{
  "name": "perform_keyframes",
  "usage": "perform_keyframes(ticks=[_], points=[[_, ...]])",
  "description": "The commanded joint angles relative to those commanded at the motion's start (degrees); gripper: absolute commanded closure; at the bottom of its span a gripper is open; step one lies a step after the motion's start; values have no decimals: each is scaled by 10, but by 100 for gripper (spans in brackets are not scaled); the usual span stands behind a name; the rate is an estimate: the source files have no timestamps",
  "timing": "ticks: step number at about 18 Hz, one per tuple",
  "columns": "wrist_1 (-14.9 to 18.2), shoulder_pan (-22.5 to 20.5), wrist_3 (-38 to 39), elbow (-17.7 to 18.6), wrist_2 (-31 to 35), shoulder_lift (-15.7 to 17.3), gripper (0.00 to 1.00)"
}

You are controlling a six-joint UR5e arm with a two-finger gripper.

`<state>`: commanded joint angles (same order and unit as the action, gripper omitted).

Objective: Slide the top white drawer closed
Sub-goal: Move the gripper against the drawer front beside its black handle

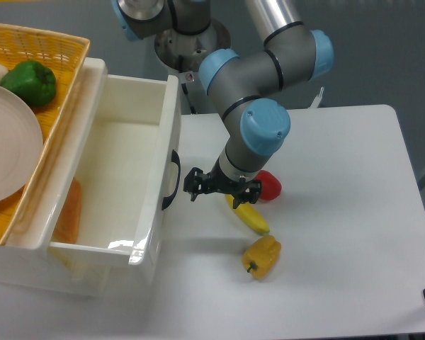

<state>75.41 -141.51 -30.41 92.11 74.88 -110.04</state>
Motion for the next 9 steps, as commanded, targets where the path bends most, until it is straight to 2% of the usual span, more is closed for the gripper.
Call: perform_keyframes(ticks=[9], points=[[2,10,0,-2,0,2,0]])
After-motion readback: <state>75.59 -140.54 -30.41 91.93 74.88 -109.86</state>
